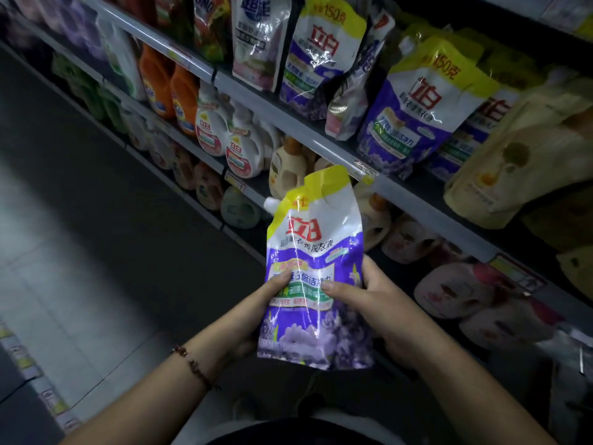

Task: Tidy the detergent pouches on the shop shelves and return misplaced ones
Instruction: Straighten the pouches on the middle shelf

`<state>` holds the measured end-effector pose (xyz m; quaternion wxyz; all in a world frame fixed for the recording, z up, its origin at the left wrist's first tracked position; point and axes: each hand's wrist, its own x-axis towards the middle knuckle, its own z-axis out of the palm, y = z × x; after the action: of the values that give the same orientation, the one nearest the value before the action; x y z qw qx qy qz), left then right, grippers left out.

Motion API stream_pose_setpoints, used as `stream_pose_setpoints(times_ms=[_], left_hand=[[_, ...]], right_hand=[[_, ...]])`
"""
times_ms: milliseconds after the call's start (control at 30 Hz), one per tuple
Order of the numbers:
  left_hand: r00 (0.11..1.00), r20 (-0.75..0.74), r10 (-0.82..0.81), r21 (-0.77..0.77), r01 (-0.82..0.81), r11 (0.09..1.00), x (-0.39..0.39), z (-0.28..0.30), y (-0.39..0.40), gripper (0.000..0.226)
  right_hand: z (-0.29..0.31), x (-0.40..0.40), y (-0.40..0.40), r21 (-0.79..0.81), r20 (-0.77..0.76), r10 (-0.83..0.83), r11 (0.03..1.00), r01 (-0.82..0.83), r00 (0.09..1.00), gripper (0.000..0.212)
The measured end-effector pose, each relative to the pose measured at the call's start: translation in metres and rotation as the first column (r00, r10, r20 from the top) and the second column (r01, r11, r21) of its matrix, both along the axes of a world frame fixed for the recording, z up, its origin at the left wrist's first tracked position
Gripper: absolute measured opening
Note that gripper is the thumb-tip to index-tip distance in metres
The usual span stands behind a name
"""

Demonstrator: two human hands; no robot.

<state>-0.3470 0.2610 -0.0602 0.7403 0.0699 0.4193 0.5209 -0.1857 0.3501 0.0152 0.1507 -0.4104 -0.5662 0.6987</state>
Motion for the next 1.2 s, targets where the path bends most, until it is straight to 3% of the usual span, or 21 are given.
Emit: stream_pose_setpoints(times_ms=[167,267,400,667,767,900,1033,1067,1167,1200], left_hand=[[0.98,0.157,0.12,-0.044,-0.114,0.992,0.013,-0.015,-0.014,0.064],[0.978,0.153,0.144,-0.099,-0.13,0.987,0.01,-0.019,-0.018,0.073],[0.985,0.127,0.12,-0.133,-0.103,0.986,0.004,-0.021,-0.023,0.06],[0.956,-0.29,0.038,-0.054,-0.056,0.997,0.003,-0.008,-0.008,0.035],[0.928,-0.368,0.054,0.005,-0.055,0.998,0.009,0.004,0.004,0.029],[0.907,-0.414,0.08,0.146,-0.02,0.989,0.012,0.031,0.023,0.044],[0.939,-0.33,0.095,0.279,0.0,0.96,0.016,0.061,0.05,0.049],[0.947,-0.312,0.081,0.266,0.005,0.964,0.019,0.069,0.061,0.052],[0.962,-0.273,0.01,0.186,0.043,0.982,0.03,0.084,0.092,0.095],[0.967,-0.252,-0.037,0.153,0.078,0.985,0.034,0.082,0.101,0.087]], right_hand=[[-0.001,-0.006,0.001,0.203,0.143,0.055,0.976,-0.084,0.988,0.04],[-0.009,-0.005,-0.001,0.189,0.16,0.017,0.981,-0.047,0.987,0.028],[-0.024,0.0,-0.001,0.122,0.154,-0.053,0.992,0.034,0.987,0.023],[-0.043,0.016,0.001,-0.005,0.109,-0.192,0.981,0.194,0.975,0.022],[-0.036,0.024,0.007,0.009,0.056,-0.232,0.973,0.232,0.971,0.025],[-0.012,0.037,0.022,0.078,-0.054,-0.254,0.963,0.258,0.966,0.023],[0.015,0.058,0.038,0.095,-0.205,-0.275,0.95,0.298,0.939,0.022],[0.021,0.065,0.044,0.098,-0.241,-0.289,0.943,0.319,0.927,0.023],[0.031,0.081,0.059,0.161,-0.28,-0.26,0.936,0.312,0.924,0.025],[0.031,0.087,0.064,0.195,-0.263,-0.248,0.933,0.303,0.932,0.024]])
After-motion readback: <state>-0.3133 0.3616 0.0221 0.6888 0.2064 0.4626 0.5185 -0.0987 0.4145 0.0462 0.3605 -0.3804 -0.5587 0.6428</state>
